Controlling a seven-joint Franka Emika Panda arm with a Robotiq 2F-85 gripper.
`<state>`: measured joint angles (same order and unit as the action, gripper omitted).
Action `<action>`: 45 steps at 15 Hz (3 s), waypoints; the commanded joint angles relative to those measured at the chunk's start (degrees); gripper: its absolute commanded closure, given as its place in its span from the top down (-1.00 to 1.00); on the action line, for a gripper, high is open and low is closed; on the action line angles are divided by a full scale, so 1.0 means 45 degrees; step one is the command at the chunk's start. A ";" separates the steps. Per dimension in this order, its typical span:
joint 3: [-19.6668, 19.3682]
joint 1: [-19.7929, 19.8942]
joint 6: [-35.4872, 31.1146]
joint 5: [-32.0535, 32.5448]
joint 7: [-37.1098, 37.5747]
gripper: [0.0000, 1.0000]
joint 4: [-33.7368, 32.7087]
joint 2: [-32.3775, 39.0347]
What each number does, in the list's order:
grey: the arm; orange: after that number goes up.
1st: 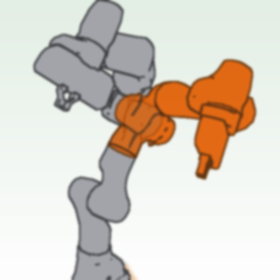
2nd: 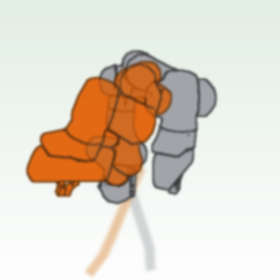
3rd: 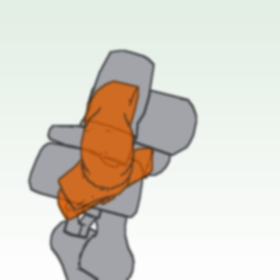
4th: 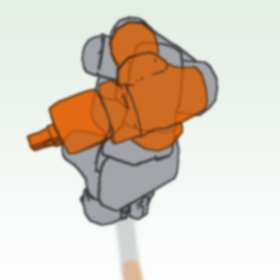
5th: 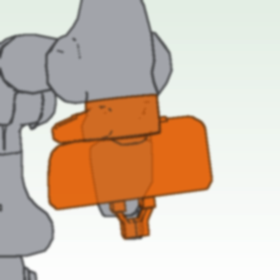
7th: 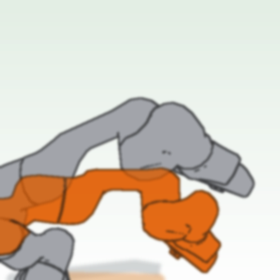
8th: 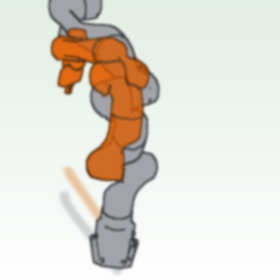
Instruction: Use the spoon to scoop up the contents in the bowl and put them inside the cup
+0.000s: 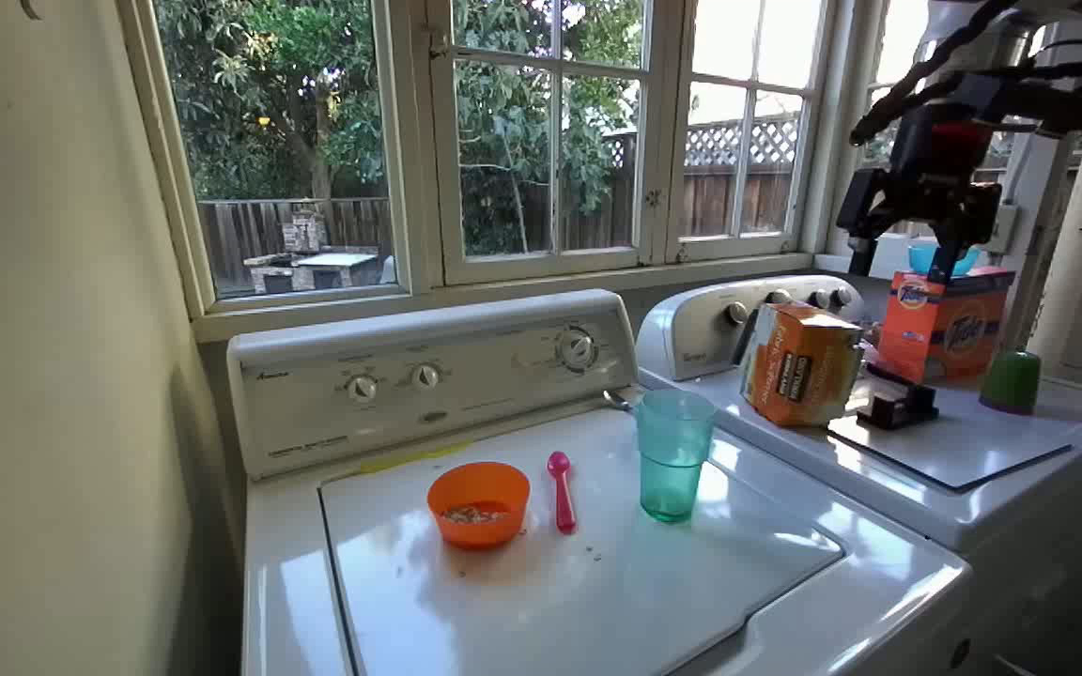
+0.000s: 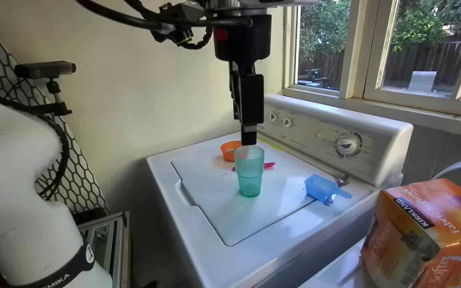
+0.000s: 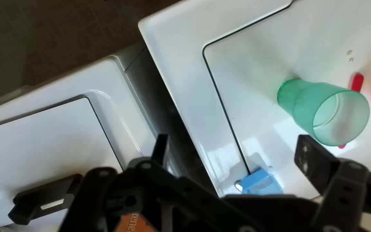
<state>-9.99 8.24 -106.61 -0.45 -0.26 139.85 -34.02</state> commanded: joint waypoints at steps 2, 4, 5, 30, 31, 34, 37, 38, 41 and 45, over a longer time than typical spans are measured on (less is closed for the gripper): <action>0.0087 0.0109 0.0033 -0.0054 -0.0054 1.00 -0.0029 0.0020; 0.0087 0.0109 0.0032 -0.0054 -0.0054 1.00 -0.0030 0.0020; 0.0087 0.0109 0.0032 -0.0054 -0.0054 1.00 -0.0030 0.0020; 0.6452 -0.1828 -0.8385 0.0134 1.1642 1.00 0.1222 0.3119; 0.6390 -0.1834 -0.8385 0.0126 1.1630 1.00 0.1192 0.3101; 0.6320 -0.1840 -0.8386 0.0114 1.1614 1.00 0.1158 0.3036; 0.6564 -0.2104 -0.8711 0.0106 1.1769 1.00 0.1618 0.3258; 0.6625 -0.2428 -0.8881 -0.0177 1.1716 1.00 0.1871 0.3444; 0.6949 -0.2938 -0.9275 -0.0006 1.2048 1.00 0.2251 0.4093; 0.7390 -0.2704 -1.1094 0.1191 1.3717 1.00 0.2484 0.5057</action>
<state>22.31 -4.62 -151.13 0.80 56.24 149.93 -14.24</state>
